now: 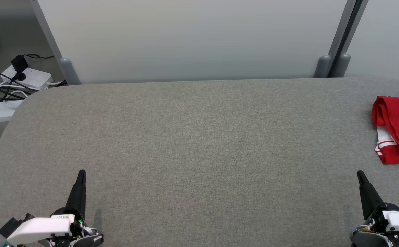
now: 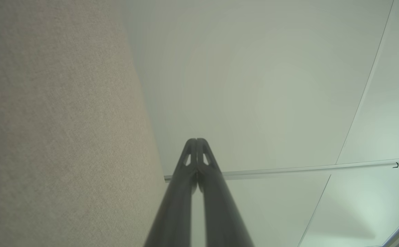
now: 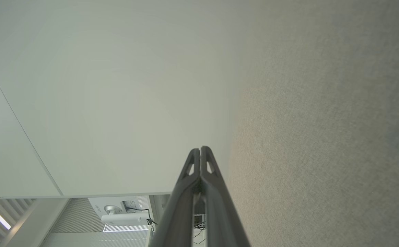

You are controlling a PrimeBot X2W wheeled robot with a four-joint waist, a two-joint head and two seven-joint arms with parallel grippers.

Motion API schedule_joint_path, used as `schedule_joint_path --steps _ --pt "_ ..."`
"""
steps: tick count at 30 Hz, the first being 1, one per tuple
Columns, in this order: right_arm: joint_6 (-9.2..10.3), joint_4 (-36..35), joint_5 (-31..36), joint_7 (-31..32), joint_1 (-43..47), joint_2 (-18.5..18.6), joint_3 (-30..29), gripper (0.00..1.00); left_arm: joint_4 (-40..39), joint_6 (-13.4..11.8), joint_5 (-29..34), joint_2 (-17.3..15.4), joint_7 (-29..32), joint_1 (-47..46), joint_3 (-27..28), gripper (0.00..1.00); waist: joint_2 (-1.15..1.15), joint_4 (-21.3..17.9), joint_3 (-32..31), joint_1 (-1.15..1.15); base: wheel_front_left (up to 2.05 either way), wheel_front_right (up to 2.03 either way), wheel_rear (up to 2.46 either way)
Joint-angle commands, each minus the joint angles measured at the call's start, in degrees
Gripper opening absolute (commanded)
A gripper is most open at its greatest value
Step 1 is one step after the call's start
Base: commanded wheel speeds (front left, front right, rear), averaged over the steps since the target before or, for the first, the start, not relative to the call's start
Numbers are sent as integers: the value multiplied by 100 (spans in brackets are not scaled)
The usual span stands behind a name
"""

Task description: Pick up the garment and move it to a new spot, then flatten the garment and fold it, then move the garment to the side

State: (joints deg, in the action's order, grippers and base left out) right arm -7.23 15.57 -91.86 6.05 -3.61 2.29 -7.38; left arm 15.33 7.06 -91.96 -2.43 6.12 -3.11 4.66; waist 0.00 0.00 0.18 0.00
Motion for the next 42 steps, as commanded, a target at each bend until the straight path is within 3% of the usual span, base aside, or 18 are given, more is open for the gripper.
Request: schedule_joint_path --steps 1,42 --pt "-25 -155 -26 48 -258 60 80 0 -129 43 -15 -45 41 -309 192 0 0 0 0 0 0 0 0" --pt "-25 -155 -25 49 -258 59 80 0 -129 43 -18 -44 39 -309 189 0 0 0 0 0 0 0 0"
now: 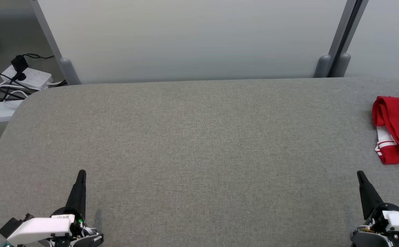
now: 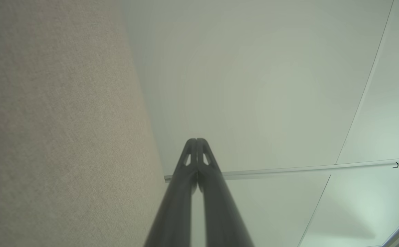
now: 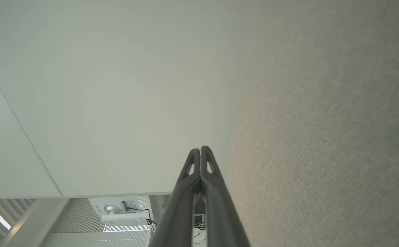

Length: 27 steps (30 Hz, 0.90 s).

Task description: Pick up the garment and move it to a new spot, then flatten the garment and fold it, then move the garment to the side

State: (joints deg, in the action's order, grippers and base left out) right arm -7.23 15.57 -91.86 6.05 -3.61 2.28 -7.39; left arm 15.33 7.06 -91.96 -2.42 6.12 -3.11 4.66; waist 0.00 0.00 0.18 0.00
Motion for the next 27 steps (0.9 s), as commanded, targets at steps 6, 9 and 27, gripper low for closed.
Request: schedule_joint_path --steps 6,9,27 --pt "-25 -155 -25 49 -258 60 81 0 -129 43 -18 -46 39 -308 189 0 0 0 0 0 0 0 0" --pt "-25 -155 -25 49 -258 60 81 0 -129 43 -18 -46 38 -308 188 0 0 0 0 0 0 0 0" --pt "-25 -155 -25 49 -258 60 80 0 -129 43 -19 -46 38 -308 188 0 0 0 0 0 0 0 0"
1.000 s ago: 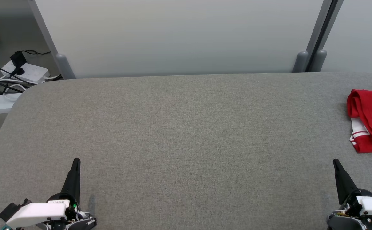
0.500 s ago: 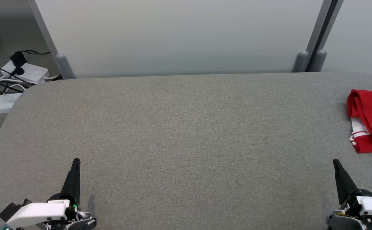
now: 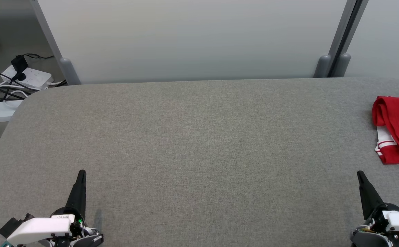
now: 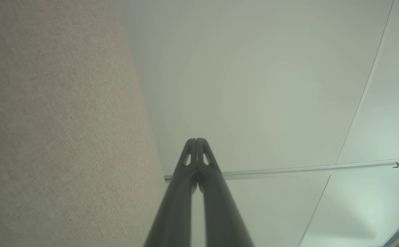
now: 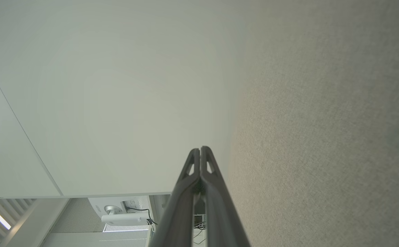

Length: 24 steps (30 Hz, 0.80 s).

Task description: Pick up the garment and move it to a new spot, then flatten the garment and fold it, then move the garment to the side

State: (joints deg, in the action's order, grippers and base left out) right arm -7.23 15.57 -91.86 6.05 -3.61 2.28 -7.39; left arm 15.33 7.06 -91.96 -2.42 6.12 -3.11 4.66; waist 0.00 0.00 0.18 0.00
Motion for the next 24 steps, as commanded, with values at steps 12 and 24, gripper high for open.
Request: schedule_joint_path --steps 12,24 --pt "-25 -155 -25 49 -258 60 81 0 -129 43 -19 -46 37 -308 187 0 0 0 0 0 0 0 0" --pt "-25 -155 -26 48 -258 60 82 0 -129 43 -20 -45 37 -308 187 0 0 0 0 0 0 0 0"
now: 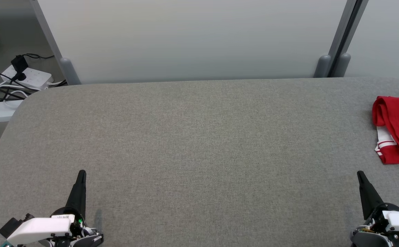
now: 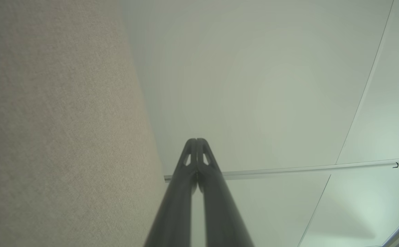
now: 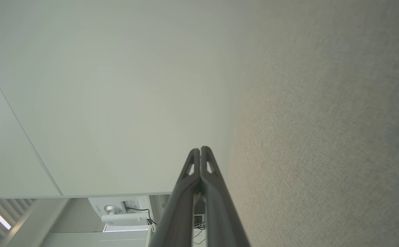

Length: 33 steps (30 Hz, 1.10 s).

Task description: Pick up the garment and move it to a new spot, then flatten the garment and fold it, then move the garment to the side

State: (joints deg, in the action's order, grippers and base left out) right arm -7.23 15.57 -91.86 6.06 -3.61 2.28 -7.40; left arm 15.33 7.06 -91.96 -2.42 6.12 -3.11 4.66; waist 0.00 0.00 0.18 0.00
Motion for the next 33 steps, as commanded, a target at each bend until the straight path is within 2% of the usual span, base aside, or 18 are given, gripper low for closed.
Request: schedule_joint_path --steps 1,33 --pt "-25 -155 -26 47 -258 60 83 0 -129 43 -20 -45 37 -308 187 0 0 0 0 0 0 0 0" --pt "-25 -155 -28 45 -257 60 86 0 -130 43 -20 -45 36 -308 186 0 0 0 0 0 0 0 0"
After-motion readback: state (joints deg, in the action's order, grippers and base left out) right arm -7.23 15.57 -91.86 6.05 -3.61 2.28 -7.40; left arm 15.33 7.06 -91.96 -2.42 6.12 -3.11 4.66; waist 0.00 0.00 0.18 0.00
